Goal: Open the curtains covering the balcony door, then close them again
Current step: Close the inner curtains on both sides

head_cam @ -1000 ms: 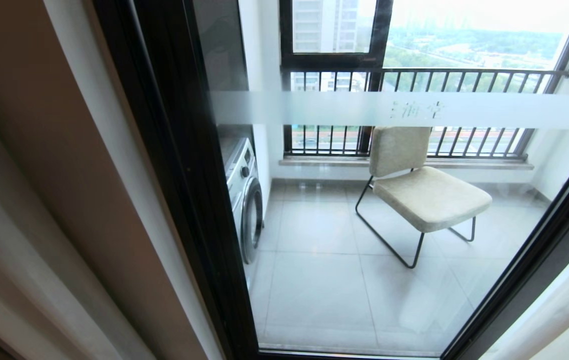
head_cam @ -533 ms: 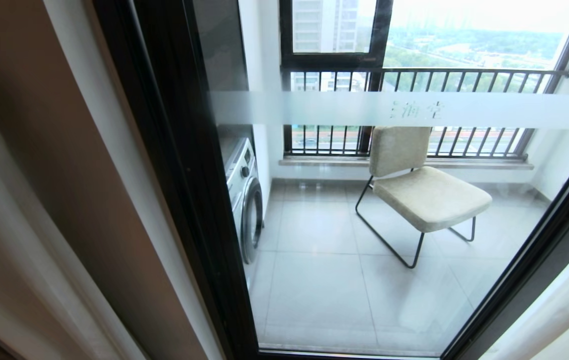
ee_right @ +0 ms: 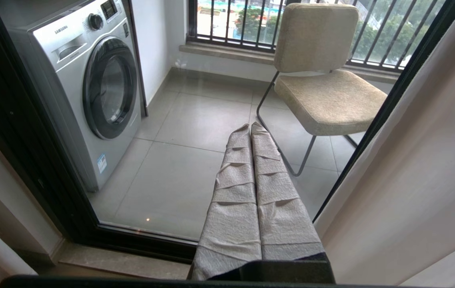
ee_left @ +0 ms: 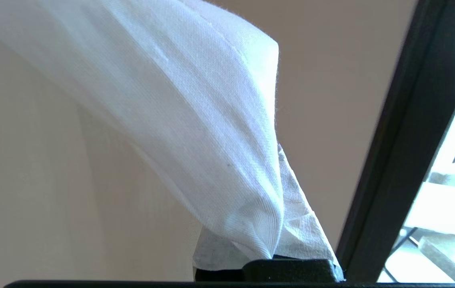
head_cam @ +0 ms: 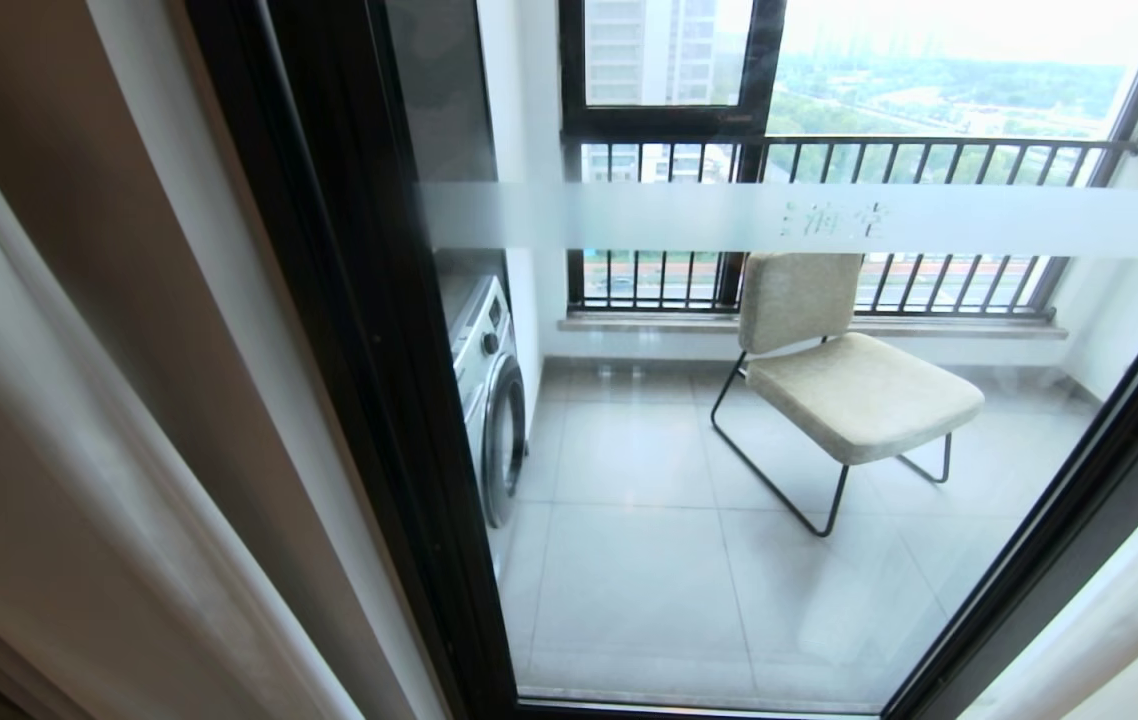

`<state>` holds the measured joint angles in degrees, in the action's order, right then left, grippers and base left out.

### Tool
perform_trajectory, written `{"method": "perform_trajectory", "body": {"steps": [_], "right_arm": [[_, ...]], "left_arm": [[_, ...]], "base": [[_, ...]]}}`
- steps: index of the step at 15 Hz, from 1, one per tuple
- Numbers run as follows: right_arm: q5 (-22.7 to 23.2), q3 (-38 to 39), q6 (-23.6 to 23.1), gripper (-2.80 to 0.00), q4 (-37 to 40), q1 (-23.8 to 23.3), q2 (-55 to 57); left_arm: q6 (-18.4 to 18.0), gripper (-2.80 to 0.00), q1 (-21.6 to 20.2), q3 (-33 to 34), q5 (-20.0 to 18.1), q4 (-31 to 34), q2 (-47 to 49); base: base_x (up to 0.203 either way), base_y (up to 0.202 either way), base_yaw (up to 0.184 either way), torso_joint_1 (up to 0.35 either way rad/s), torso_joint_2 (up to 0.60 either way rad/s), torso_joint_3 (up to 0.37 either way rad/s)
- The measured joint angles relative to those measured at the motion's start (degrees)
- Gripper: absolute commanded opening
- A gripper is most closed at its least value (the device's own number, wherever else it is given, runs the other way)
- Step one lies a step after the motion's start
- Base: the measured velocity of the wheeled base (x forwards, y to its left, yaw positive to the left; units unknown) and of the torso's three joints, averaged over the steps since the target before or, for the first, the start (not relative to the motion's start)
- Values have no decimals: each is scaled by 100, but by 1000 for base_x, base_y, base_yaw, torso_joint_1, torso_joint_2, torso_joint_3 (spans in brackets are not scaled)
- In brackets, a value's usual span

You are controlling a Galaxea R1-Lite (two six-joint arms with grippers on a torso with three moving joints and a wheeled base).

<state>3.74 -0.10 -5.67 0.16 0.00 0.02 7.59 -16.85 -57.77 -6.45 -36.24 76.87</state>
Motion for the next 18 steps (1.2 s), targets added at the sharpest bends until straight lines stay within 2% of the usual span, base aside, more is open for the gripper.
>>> {"method": "perform_trajectory", "body": {"steps": [9, 12, 18], "right_arm": [[0, 0, 1, -280, 2, 0, 0], [0, 0, 0, -280, 2, 0, 0], [0, 0, 2, -280, 2, 0, 0]], "left_arm": [[-21, -280, 1298, 297, -57, 117, -456], [-29, -280, 1605, 309, -71, 387, -527], [-29, -280, 1806, 570, -96, 484, -694]], "base": [[0, 0, 0, 0, 0, 0], [0, 0, 0, 0, 0, 0], [0, 0, 0, 0, 0, 0]]}}
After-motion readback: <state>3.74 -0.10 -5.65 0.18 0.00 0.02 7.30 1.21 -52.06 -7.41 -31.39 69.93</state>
